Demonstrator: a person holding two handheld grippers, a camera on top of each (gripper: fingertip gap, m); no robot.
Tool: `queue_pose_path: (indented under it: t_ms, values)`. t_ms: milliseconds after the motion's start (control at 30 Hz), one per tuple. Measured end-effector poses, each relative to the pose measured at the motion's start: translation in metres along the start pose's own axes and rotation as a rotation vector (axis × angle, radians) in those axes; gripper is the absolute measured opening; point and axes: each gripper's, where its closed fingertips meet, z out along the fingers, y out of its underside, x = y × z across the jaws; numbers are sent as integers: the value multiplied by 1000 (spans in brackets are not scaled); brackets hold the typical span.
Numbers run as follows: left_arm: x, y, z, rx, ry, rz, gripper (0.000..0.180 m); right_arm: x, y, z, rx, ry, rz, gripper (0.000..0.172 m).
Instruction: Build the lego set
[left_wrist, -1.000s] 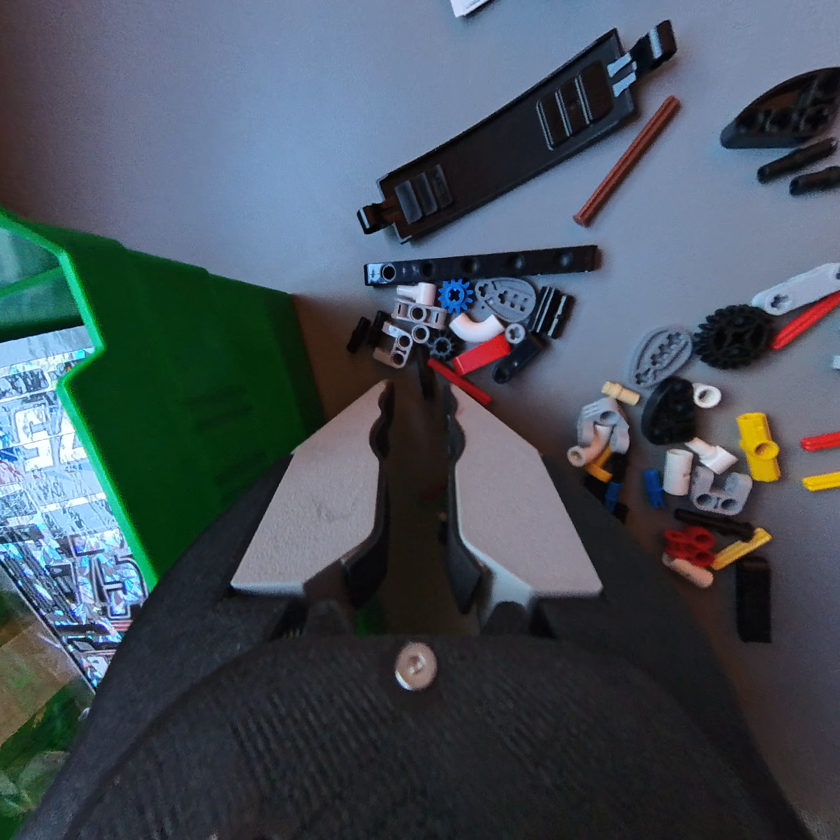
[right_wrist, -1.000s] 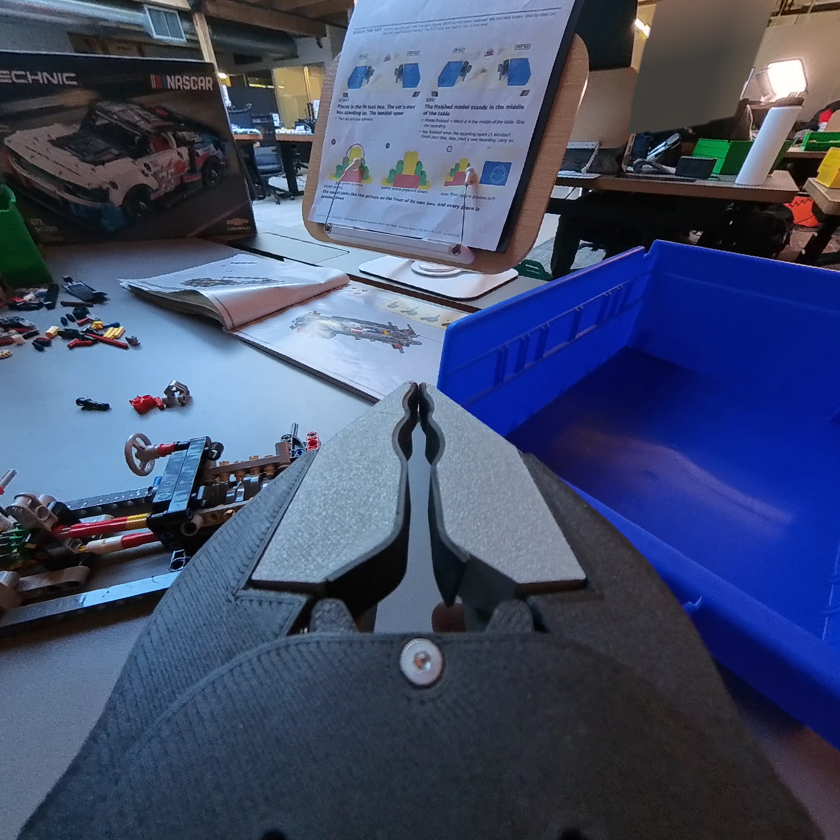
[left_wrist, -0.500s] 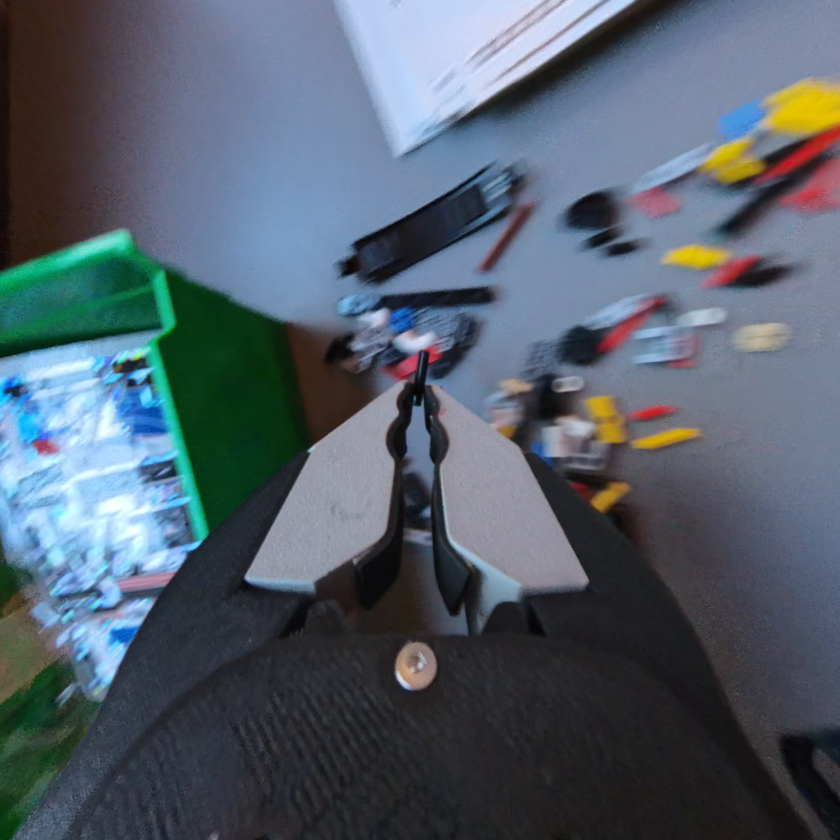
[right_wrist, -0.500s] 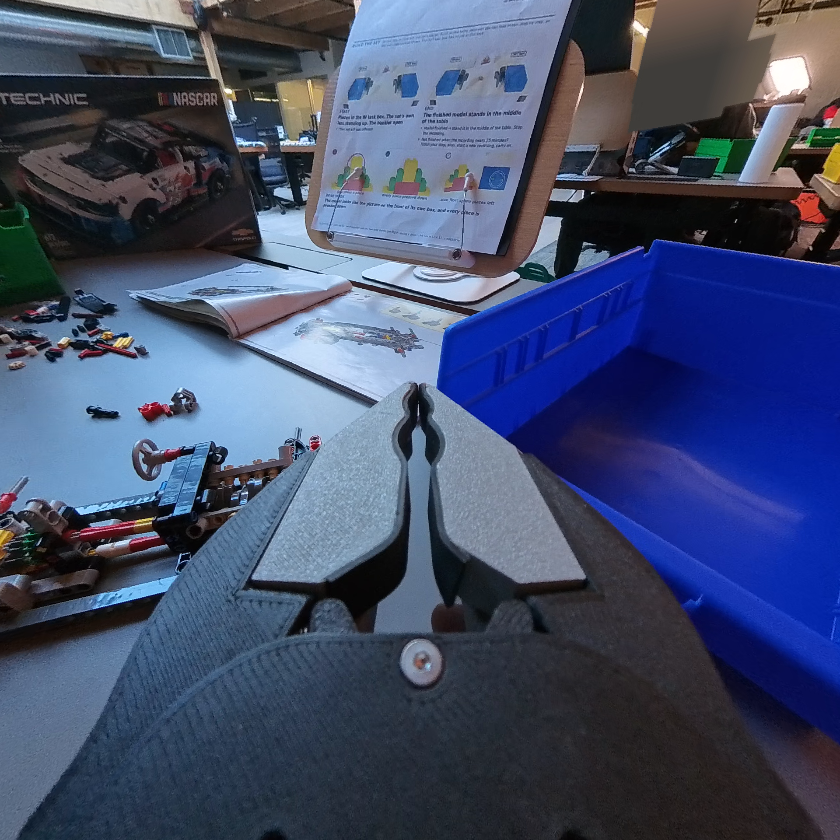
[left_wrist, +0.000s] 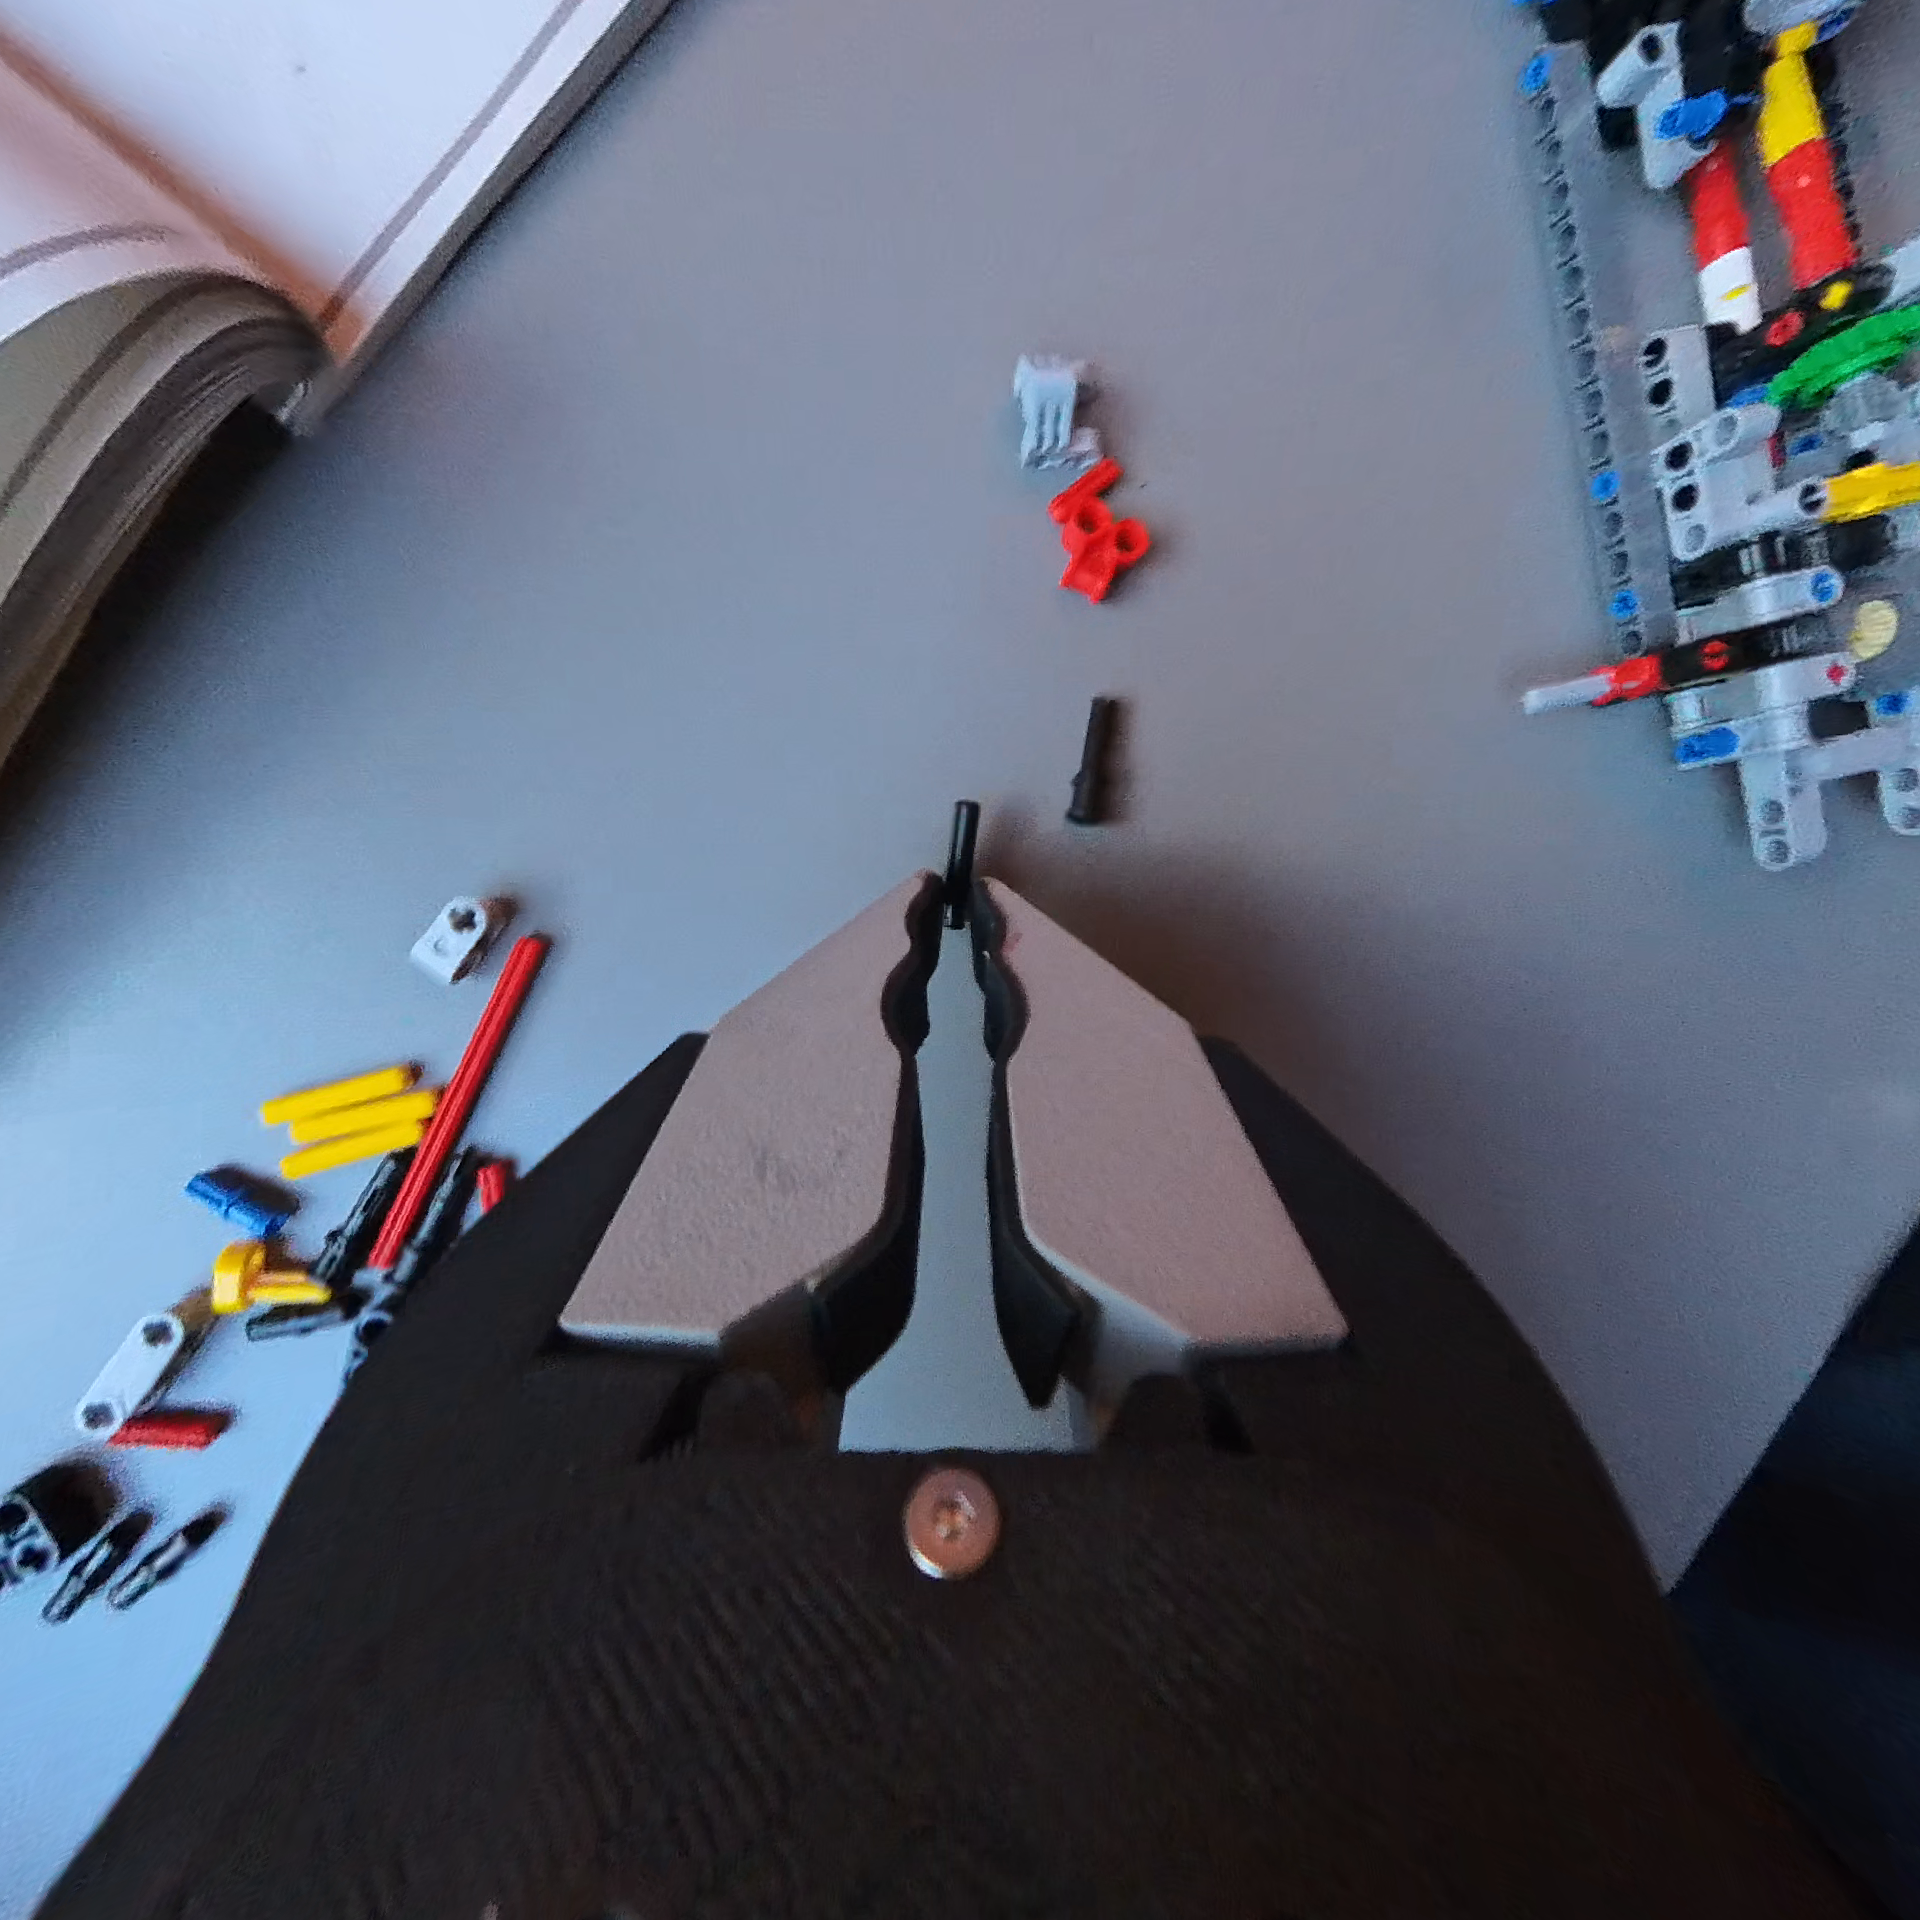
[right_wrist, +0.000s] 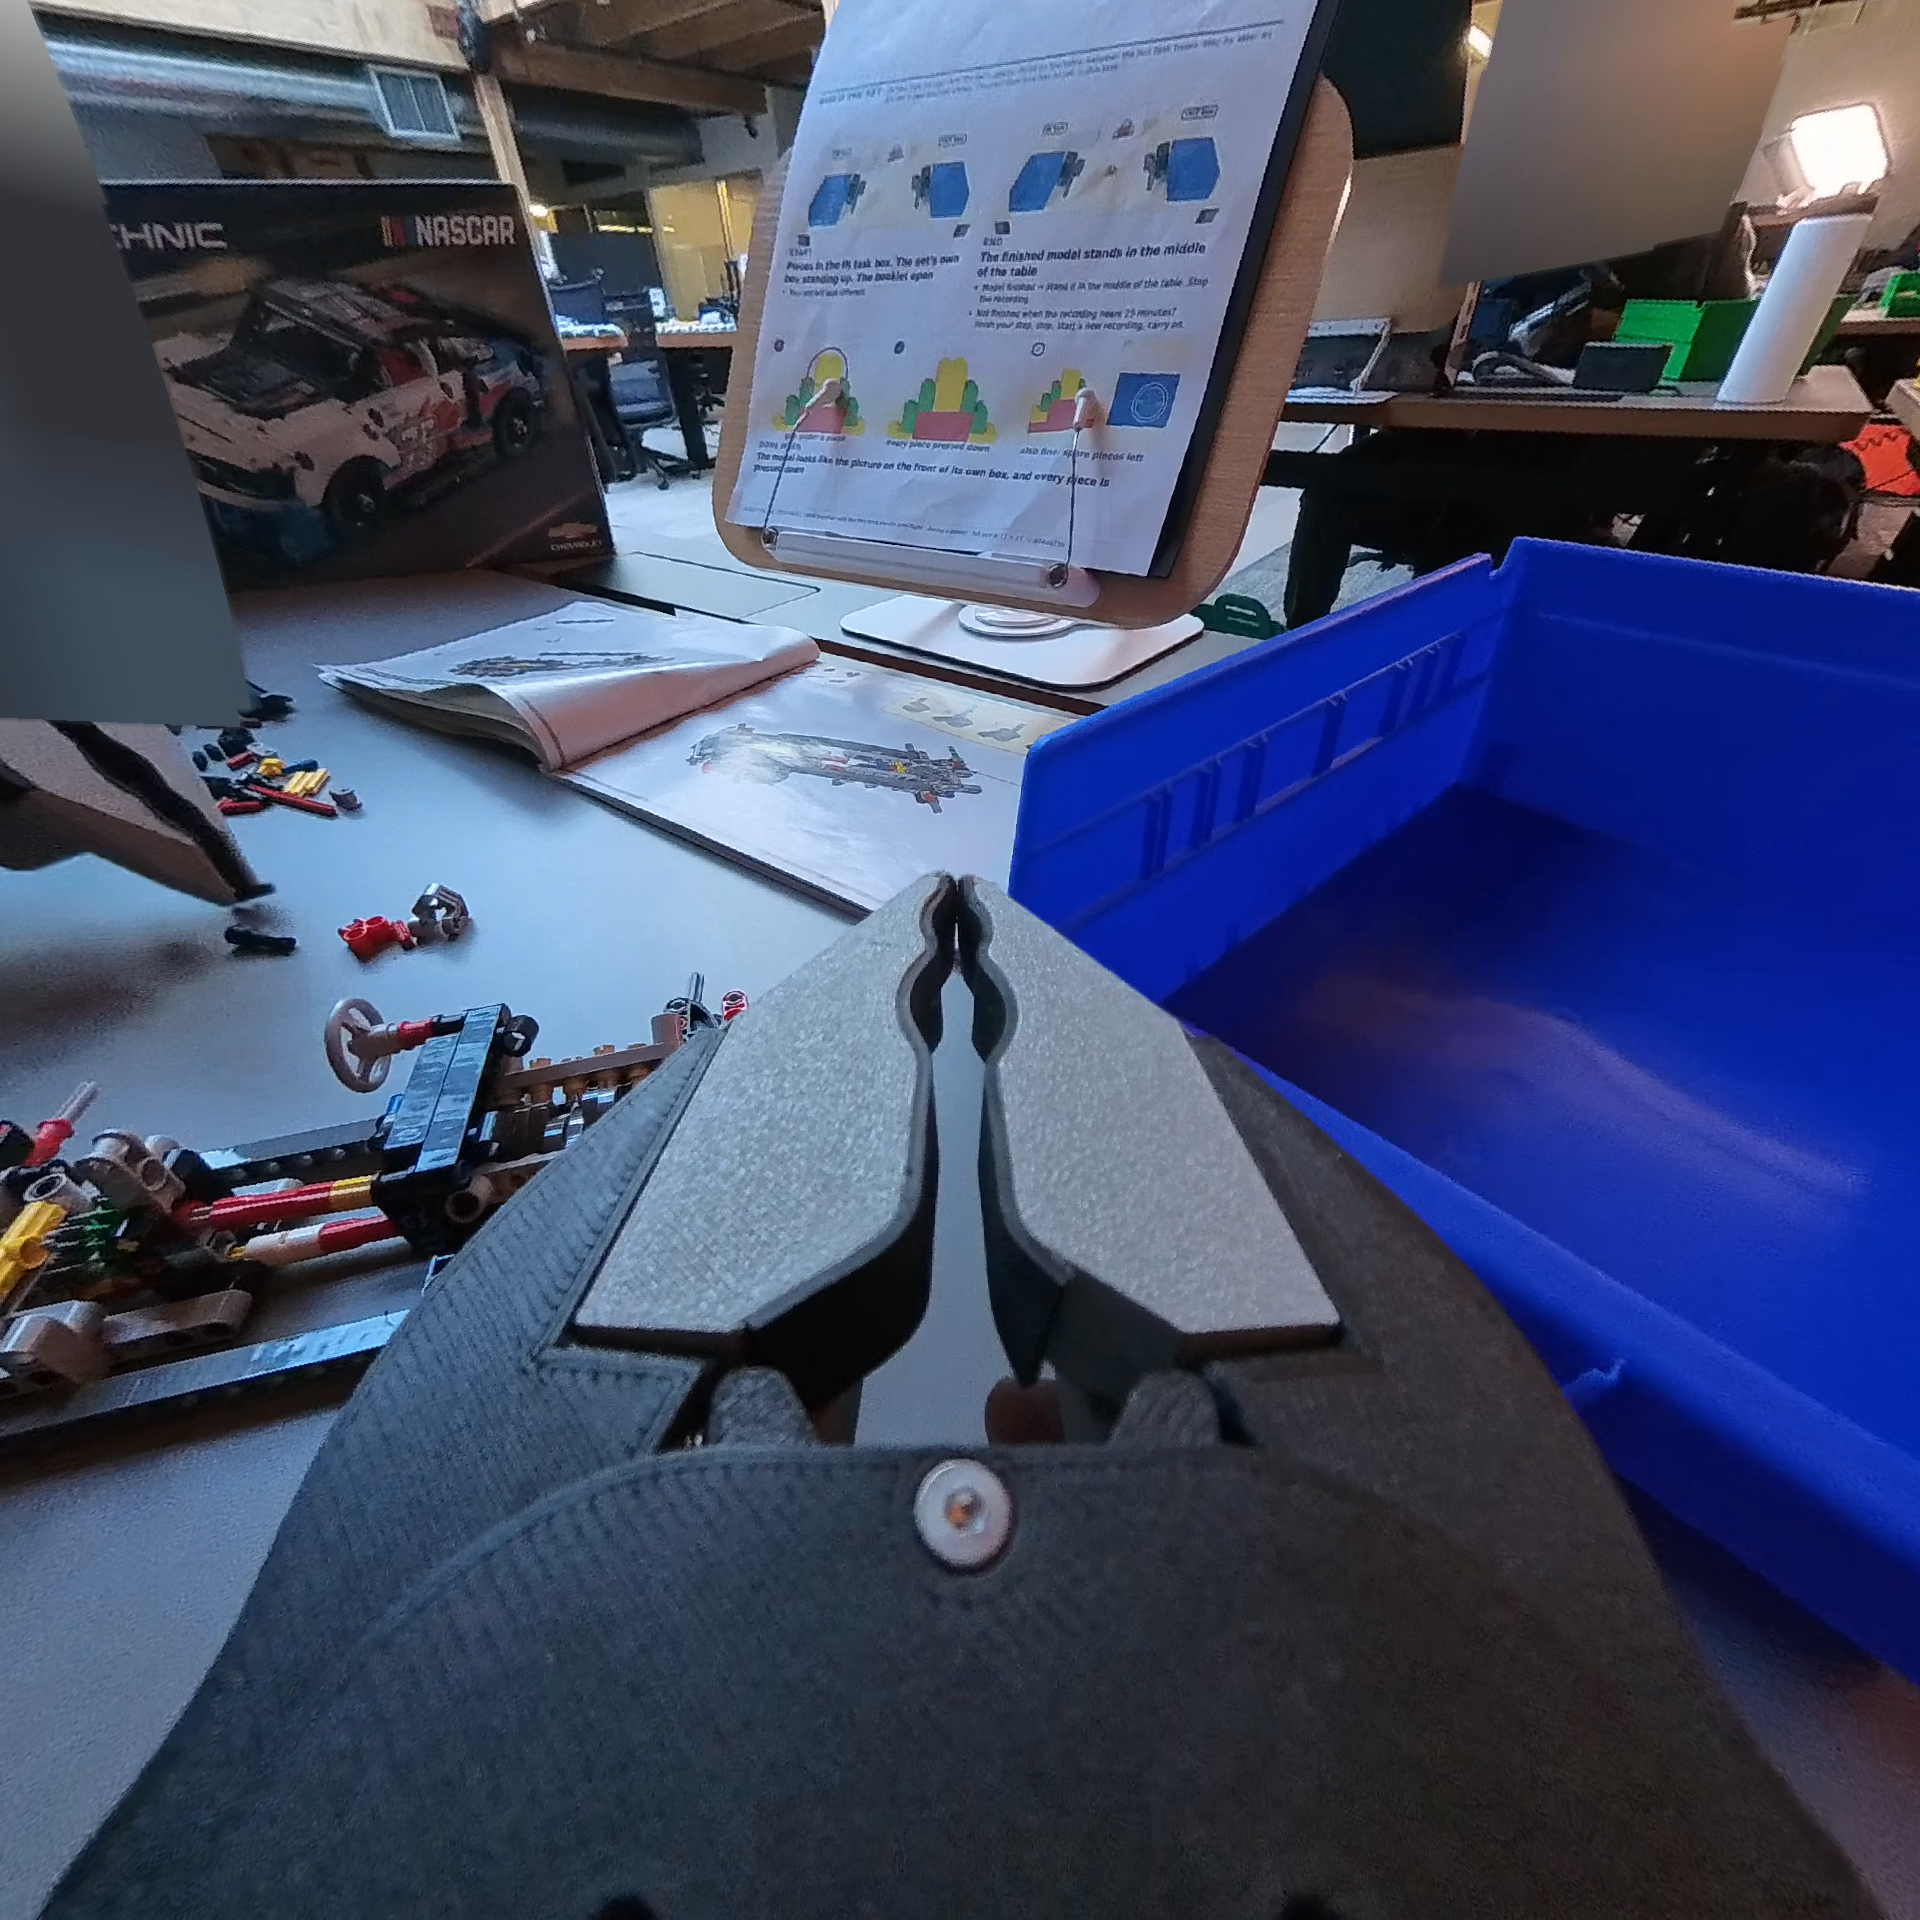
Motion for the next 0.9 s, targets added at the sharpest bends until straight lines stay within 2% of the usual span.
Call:
queue_pose_path:
  t_ms: [100, 167, 300, 400, 567, 667, 767, 900]
  values:
    - [3, -5, 6, 16, 13, -6, 5, -1, 1, 2, -7, -10, -1, 0]
    - [6, -8, 5, 42, 43, -37, 15, -2, 1, 3, -12, -12, -9, 0]
    - [2, 0, -12, 107, 12, -94, 28, -4, 2, 4, -16, -12, -27, 0]
    - [-15, 38, -43, 114, -104, -170, 23, -4, 2, 4, -13, -7, -34, 0]
    - [-62, 133, -94, 82, -412, -374, 21, -3, 5, 8, -43, 6, -44, 0]
    - [-63, 159, -110, 109, -502, -412, 22, -4, 7, 10, -60, 16, -71, 0]
    - [-59, 159, -114, 153, -508, -403, 22, -6, 9, 12, -73, 24, -107, 0]
    - [-69, 113, -107, 224, -454, -266, 18, -11, 11, 13, -87, 26, -160, 0]
